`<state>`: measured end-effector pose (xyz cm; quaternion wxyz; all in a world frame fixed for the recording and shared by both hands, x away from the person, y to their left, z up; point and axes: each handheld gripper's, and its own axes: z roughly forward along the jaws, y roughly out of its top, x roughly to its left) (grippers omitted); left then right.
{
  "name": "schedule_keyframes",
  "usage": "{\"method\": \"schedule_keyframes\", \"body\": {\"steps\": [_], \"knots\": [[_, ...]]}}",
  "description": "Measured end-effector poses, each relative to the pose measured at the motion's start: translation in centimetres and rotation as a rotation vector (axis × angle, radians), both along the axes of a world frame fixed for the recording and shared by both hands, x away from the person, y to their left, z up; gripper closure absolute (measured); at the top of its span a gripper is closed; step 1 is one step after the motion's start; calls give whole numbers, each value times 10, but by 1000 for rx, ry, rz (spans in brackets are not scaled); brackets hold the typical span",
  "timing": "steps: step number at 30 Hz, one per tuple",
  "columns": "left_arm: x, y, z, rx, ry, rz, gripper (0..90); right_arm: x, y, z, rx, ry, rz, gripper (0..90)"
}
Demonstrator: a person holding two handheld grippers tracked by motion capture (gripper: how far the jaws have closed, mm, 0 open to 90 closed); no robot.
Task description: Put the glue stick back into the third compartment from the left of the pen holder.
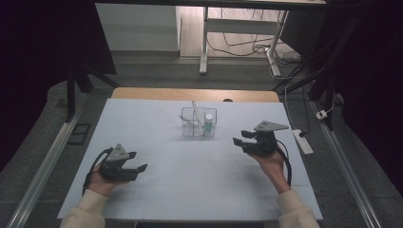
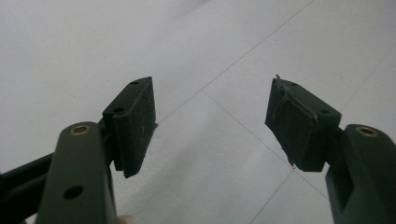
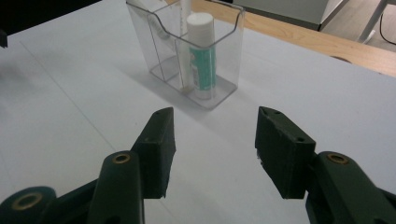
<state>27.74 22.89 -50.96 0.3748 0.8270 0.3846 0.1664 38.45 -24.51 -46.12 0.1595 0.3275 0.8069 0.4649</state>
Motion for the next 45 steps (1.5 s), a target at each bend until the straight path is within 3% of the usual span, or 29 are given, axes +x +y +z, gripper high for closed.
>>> {"method": "schedule_keyframes", "body": {"steps": [13, 22, 45], "knots": [[0, -1, 0, 2, 2, 0, 333, -27, -28, -22, -28, 4, 21, 443], [0, -1, 0, 3, 0, -2, 333, -33, -47, -33, -37, 22, -1, 439], [-1, 0, 1, -1, -6, 0, 333, -35, -45, -36, -79, 18, 26, 428]]}}
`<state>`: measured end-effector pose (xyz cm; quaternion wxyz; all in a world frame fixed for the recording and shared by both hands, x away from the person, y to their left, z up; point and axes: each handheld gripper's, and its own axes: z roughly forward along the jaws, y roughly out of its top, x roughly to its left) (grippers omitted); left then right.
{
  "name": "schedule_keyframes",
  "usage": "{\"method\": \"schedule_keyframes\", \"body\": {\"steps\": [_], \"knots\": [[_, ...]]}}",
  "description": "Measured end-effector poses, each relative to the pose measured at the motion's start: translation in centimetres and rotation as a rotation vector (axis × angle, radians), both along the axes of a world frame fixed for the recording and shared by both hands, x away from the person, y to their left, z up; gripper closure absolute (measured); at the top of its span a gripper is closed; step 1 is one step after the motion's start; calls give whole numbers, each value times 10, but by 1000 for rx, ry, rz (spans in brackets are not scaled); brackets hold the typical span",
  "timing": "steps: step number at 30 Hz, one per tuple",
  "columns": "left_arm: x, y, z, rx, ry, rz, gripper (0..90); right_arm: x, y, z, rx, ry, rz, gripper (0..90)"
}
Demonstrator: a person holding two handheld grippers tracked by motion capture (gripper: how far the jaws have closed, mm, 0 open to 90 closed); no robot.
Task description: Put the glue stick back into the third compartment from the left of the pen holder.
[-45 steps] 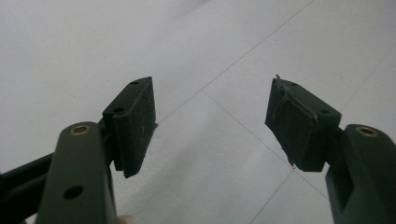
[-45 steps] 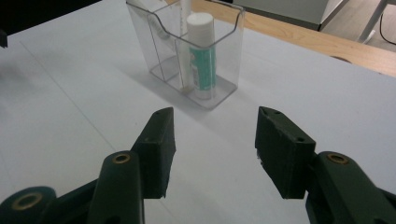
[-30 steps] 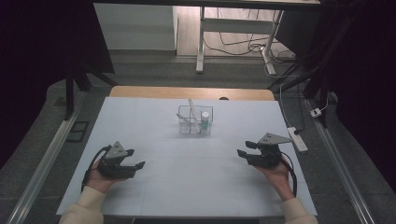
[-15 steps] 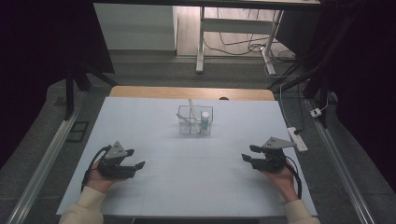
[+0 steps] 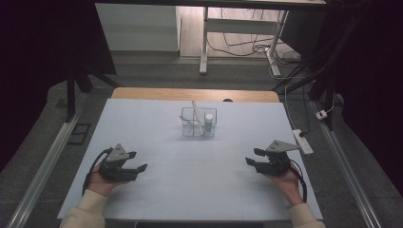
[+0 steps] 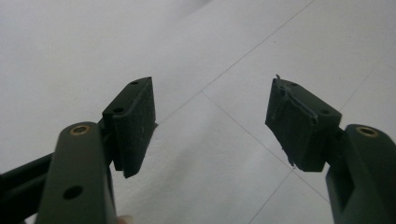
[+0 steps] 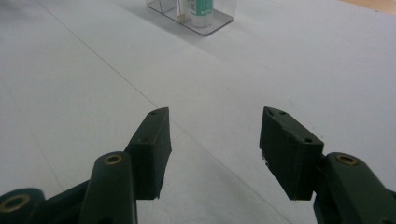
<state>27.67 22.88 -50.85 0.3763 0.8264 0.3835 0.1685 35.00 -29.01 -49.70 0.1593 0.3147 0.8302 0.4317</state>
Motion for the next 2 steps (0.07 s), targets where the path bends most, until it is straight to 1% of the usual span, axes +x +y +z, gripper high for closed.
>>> {"method": "schedule_keyframes", "body": {"steps": [2], "knots": [[0, 0, 0, 0, 0, 0, 333, 0, 1, -1, -1, 2, 0, 426]]}}
